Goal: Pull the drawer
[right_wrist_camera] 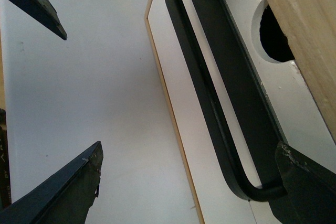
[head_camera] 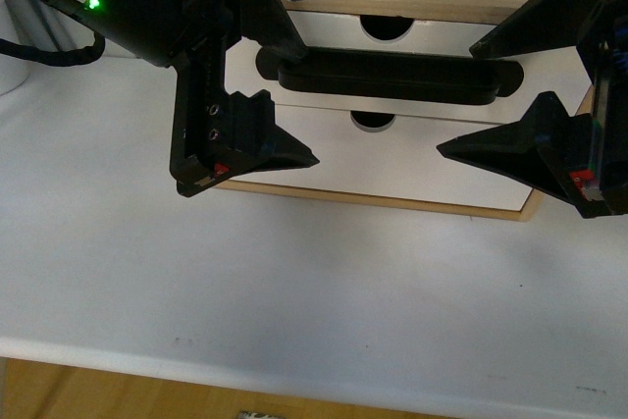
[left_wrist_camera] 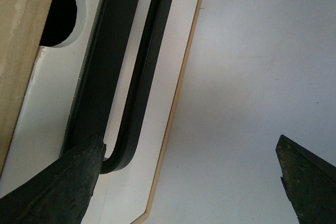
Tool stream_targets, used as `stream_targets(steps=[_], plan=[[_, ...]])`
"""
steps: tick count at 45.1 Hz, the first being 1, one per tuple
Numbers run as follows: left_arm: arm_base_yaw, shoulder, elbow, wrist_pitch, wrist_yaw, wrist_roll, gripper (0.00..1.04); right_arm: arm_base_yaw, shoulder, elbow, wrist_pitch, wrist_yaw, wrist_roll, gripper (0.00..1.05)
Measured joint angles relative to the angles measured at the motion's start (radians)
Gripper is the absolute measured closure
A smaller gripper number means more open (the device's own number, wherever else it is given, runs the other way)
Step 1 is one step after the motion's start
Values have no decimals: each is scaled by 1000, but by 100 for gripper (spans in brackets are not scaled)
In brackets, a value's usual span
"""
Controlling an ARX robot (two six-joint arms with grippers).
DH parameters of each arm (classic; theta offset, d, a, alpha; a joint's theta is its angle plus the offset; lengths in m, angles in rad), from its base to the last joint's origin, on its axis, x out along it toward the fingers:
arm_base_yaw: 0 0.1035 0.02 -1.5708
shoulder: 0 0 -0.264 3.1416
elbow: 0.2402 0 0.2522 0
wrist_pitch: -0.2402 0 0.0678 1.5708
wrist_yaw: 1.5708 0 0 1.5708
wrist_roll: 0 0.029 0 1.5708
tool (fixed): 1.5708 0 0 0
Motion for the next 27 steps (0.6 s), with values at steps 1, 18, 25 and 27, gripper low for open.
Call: stream_targets(steps=[1, 18, 25, 27], plan=[[0, 5, 3, 0, 0, 0, 6, 5, 7, 3, 3, 2, 0, 9], [-1, 45, 23, 24, 4, 0, 6, 40, 62, 17, 59, 28, 1, 9], [-6, 58, 29, 34, 3, -1, 6, 47, 70, 17, 75, 34, 3, 9], [-8, 61, 30, 34, 3, 0, 6, 49, 73, 18, 80, 38, 4, 9]])
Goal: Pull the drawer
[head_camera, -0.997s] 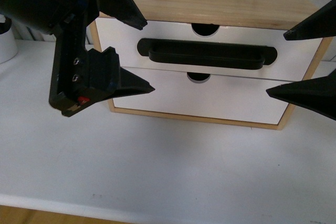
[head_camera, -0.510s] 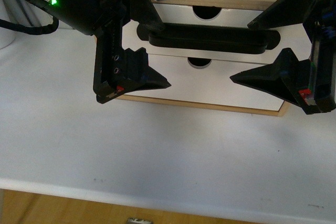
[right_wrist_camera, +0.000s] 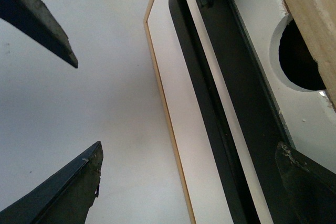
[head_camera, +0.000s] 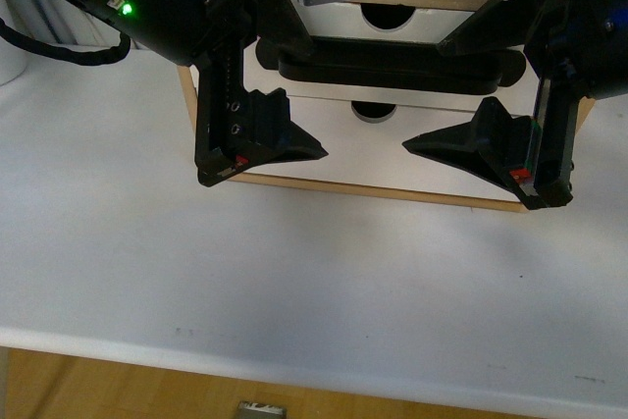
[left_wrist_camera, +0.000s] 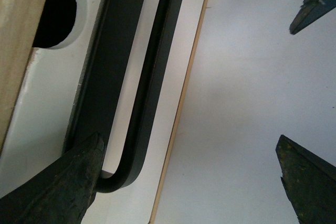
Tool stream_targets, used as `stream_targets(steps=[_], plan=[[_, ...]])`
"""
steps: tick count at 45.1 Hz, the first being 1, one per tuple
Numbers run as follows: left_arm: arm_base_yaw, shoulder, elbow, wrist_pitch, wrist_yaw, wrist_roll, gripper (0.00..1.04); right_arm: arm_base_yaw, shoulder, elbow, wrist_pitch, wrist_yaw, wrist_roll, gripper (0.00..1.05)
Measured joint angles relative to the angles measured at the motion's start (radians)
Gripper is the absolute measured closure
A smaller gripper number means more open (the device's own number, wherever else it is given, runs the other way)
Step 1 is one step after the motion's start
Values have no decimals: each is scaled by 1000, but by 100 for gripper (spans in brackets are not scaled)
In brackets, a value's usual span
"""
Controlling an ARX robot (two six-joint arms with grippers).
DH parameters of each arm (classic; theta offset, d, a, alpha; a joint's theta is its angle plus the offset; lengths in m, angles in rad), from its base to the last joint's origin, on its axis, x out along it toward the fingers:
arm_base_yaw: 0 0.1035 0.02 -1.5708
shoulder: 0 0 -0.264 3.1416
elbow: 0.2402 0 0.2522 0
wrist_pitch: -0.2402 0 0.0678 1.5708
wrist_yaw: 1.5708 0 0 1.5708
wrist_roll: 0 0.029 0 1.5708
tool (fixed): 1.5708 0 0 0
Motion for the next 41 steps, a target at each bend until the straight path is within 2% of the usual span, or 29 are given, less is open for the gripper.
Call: stream_targets(steps=[21, 33, 41], plan=[[-19, 18, 12, -41, -27, 49, 6, 20, 39, 1, 25, 49, -20, 9], [-21, 21, 24, -84, -29, 71, 6, 21, 48, 13, -69, 48, -101, 9], [-27, 19, 45, -174, -44, 113, 6, 19, 39, 18, -135, 23, -140, 9]])
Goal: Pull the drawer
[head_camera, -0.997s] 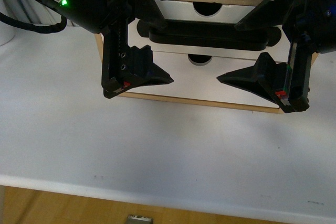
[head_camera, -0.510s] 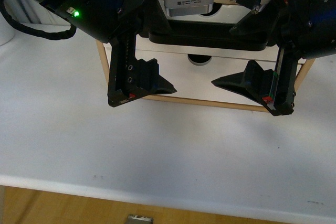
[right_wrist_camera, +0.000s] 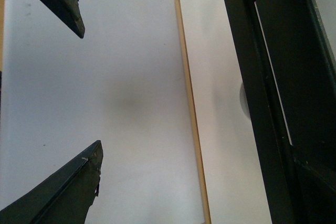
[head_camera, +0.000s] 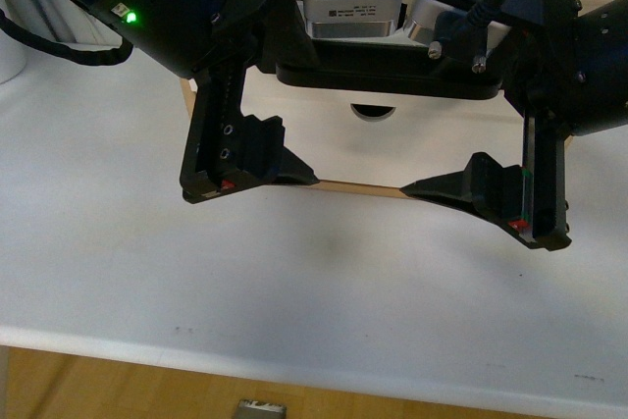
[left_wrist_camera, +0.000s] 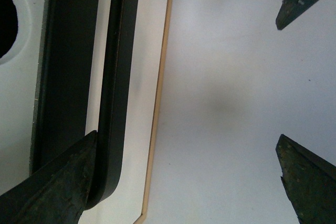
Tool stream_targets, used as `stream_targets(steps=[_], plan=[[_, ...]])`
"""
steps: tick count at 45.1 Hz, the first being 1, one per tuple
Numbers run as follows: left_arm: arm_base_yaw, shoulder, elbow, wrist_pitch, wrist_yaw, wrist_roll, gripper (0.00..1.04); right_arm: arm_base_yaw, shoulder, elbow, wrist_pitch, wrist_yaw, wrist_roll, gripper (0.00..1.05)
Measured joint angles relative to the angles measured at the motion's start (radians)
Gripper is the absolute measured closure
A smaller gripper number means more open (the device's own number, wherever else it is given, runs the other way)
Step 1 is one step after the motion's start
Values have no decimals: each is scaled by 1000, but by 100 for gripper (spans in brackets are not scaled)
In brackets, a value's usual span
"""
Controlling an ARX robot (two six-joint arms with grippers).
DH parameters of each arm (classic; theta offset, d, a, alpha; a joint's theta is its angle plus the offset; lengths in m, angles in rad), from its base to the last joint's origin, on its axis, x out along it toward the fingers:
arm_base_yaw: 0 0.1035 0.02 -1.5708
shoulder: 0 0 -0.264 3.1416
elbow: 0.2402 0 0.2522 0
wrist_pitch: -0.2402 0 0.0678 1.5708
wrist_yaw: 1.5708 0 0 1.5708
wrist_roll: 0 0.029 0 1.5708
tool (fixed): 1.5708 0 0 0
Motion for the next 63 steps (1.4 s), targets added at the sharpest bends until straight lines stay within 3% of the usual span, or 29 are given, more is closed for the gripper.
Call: stream_targets(steps=[20, 37, 50, 63], plan=[[-47, -77, -32, -223, -66, 63, 6, 21, -100, -48, -194, -37, -71, 9], [-93, -177, -127, -233, -90, 49, 6, 58, -206, -127, -265, -20, -49, 9], [-112, -240, -219, -76, -84, -27, 6, 45, -283, -198, -185, -23, -5, 9], [-119, -449, -375, 246, -47, -260, 6, -23, -536, -306, -106, -21, 123, 9]])
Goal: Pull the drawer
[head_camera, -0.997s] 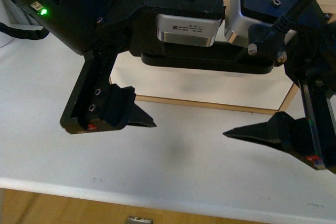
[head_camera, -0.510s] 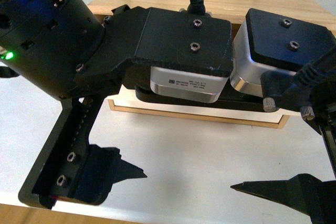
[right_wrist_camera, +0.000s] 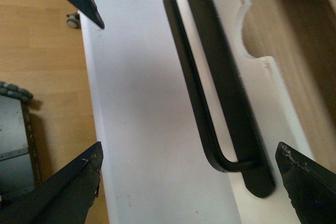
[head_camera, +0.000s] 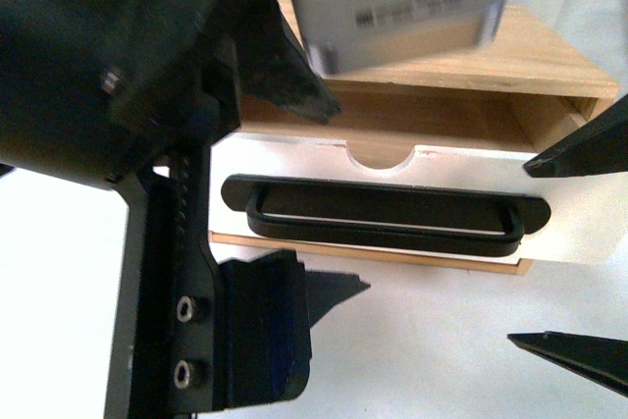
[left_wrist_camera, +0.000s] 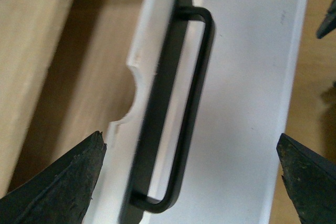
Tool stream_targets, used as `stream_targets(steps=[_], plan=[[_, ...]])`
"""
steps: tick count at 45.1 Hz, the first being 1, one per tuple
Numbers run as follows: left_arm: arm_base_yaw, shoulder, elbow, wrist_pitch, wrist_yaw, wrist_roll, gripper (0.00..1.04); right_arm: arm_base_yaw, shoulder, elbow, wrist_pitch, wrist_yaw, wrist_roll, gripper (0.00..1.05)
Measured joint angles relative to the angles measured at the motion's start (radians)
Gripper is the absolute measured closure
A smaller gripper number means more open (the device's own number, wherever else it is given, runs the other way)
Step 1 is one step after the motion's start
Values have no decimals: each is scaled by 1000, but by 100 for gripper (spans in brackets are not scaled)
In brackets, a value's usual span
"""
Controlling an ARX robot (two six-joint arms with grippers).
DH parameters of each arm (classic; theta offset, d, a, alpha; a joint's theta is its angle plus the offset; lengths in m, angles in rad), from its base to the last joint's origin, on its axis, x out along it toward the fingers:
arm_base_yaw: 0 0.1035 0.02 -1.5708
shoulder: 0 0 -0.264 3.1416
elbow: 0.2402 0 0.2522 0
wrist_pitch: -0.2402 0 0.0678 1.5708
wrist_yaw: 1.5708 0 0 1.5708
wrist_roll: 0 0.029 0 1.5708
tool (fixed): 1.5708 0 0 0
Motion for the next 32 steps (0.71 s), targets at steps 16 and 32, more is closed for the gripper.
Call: stream_targets(steps=[16, 32], plan=[[71, -422, -341, 362, -311, -315, 6, -163, -387, -201, 202, 61, 284, 9], [32, -879, -661, 272, -775, -701, 6, -438, -723, -361, 186, -2, 573, 9]])
